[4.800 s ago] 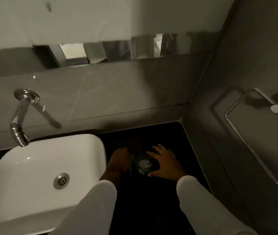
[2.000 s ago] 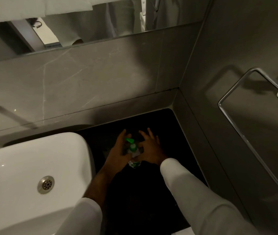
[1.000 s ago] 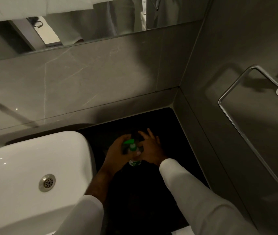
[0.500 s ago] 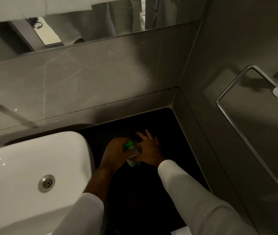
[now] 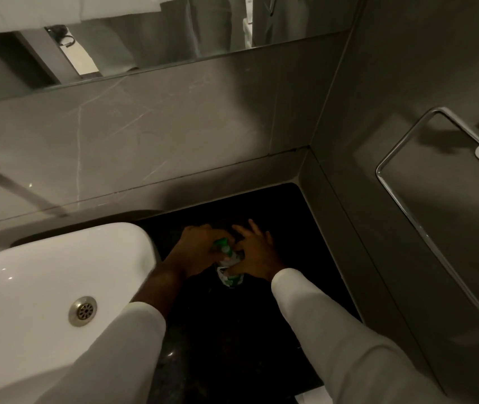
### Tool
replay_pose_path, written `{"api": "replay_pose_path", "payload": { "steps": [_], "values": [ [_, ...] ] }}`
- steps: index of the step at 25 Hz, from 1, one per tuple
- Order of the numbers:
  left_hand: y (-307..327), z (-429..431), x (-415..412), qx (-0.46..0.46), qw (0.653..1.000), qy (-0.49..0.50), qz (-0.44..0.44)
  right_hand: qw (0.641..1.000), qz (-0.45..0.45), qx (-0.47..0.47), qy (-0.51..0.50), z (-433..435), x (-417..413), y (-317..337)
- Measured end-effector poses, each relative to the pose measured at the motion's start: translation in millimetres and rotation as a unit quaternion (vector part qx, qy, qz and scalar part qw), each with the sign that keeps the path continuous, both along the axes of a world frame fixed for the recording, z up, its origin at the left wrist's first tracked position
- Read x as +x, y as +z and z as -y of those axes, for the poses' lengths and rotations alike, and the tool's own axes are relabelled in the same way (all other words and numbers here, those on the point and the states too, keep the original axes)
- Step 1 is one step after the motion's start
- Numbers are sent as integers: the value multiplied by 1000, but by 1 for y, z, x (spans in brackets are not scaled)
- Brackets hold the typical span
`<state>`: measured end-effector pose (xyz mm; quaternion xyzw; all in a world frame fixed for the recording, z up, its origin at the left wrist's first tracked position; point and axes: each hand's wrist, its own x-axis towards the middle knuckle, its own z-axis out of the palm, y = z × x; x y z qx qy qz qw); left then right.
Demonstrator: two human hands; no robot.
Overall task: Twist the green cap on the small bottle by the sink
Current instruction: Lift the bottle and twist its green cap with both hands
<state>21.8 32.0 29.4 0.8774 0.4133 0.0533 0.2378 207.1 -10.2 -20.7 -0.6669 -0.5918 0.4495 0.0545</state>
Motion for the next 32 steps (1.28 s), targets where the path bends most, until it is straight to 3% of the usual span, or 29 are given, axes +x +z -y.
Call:
{"api": "replay_pose_path", "payload": {
  "steps": [3,8,10,13,15,24,32],
  "values": [
    [21,0,5,-49,996,-4,-72,999,20,26,30,2,-1,4],
    [48,-8,24,38,972,-25,-232,997,25,57,39,4,-3,13],
    [51,-4,36,24,966,-19,-255,998,23,57,26,5,-4,11],
    [50,1,45,-77,968,95,-218,998,23,56,24,6,-7,9],
    [47,-3,38,-88,968,148,-181,998,23,53,20,7,-8,10],
    [22,-2,22,-181,960,209,-55,998,34,56,23,12,-7,9],
    [8,11,16,-215,951,222,-12,995,20,93,-35,31,-10,-6]
  ]
}}
